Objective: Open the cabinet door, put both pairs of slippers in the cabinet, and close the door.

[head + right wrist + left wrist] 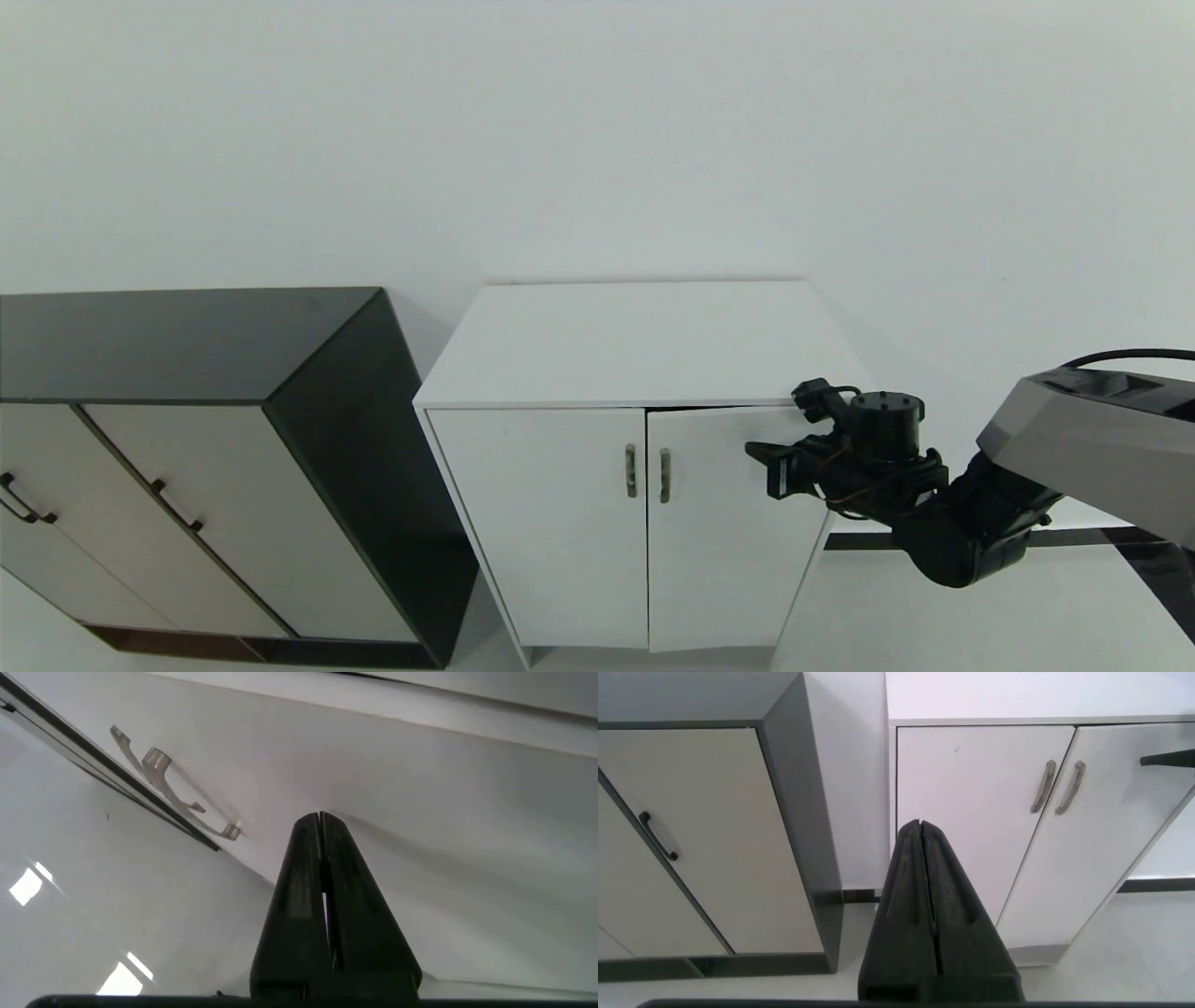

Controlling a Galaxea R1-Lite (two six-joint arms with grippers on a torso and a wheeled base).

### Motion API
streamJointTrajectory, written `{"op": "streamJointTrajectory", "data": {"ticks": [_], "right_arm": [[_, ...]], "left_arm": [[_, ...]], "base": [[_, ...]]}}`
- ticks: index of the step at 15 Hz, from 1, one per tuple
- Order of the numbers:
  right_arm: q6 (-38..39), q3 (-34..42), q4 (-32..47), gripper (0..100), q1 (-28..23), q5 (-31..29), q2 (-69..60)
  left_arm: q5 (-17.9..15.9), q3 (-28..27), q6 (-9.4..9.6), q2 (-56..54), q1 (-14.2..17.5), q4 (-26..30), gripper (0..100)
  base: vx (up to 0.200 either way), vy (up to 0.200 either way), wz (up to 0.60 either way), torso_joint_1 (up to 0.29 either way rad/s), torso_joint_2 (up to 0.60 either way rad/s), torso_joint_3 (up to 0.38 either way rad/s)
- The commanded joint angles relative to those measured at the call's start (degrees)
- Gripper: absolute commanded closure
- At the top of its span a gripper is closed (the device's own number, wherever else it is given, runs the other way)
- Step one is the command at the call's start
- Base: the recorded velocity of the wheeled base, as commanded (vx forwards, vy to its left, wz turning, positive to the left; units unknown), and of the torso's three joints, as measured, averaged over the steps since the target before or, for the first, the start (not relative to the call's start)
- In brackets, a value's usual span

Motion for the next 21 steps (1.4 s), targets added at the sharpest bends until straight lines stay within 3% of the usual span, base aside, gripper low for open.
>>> {"op": "streamJointTrajectory", "data": {"ticks": [1,21], "right_arm": [[0.0,-0.1,0.0,100,-0.2,0.0,0.1],[0.8,-4.6,1.3,100,-0.9,0.0,2.5]], "left_arm": [[0.0,0.0,-0.01,0.0,0.0,0.0,100],[0.0,0.0,-0.01,0.0,0.0,0.0,100]], "base": [[0.000,0.000,0.00,0.000,0.00,0.000],[0.000,0.000,0.00,0.000,0.00,0.000]]}}
